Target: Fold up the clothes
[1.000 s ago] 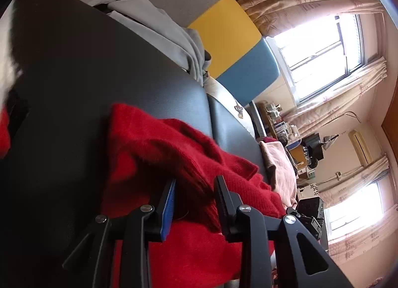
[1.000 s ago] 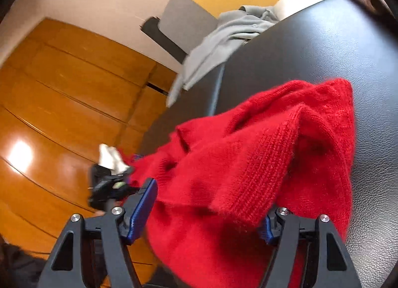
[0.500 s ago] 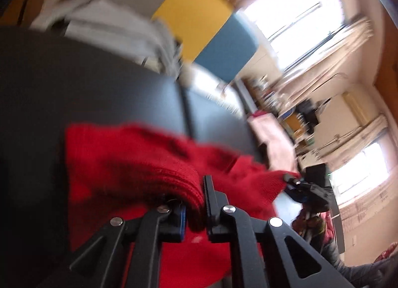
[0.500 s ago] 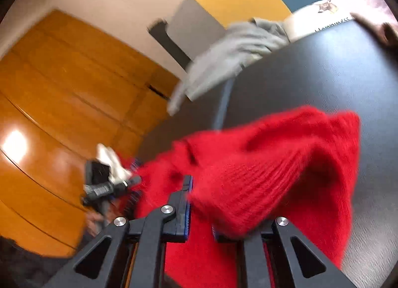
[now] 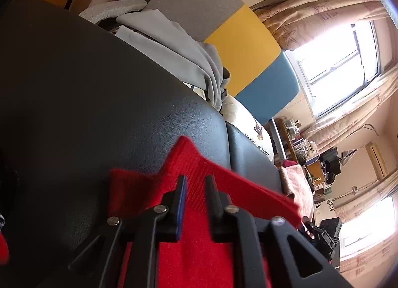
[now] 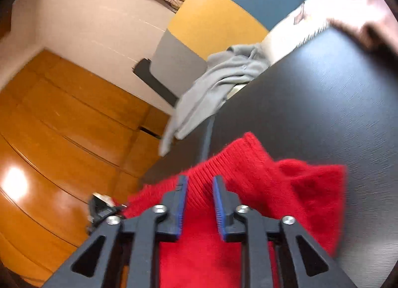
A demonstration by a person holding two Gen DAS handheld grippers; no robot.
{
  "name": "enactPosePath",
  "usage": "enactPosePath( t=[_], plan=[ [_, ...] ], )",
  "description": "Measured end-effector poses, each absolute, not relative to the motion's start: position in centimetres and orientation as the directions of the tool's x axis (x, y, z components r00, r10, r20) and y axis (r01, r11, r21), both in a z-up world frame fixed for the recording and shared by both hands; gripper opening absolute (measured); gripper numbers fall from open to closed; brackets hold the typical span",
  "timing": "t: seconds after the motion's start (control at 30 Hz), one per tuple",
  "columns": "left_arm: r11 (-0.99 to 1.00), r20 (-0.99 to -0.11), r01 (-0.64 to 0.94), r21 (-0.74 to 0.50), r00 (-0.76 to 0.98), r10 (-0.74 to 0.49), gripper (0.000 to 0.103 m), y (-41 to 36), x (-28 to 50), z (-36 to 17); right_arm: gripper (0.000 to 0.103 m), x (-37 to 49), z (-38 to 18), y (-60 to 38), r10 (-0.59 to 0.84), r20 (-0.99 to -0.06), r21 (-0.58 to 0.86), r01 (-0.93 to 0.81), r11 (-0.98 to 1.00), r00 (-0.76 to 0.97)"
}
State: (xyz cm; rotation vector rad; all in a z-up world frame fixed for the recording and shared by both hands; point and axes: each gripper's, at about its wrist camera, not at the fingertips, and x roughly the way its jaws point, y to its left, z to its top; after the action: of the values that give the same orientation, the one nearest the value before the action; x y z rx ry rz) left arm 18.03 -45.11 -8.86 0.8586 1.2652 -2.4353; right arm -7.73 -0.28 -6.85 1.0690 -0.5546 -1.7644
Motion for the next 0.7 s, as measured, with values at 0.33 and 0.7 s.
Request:
enactPosePath(
  t=[0.33, 0.7],
  plan=[
    [-0.809, -0.777, 0.531, -0.254, -0.61, -0.156, 0.025, -42.6, 16.6, -9.7, 0.045, -8.6, -7.4, -1.7, -0.741, -0.643, 0.5, 0.627, -0.597, -0.193],
    [-0.809, -0.776, 0.429, -0.403, -0.629, 0.053, 0.038, -44.2, 14.5, -11.3, 0.024, -7.6, -8.8, -4.2, -0.582, -0.771, 0.253, 0.713, -0.653, -0.259]
  ],
)
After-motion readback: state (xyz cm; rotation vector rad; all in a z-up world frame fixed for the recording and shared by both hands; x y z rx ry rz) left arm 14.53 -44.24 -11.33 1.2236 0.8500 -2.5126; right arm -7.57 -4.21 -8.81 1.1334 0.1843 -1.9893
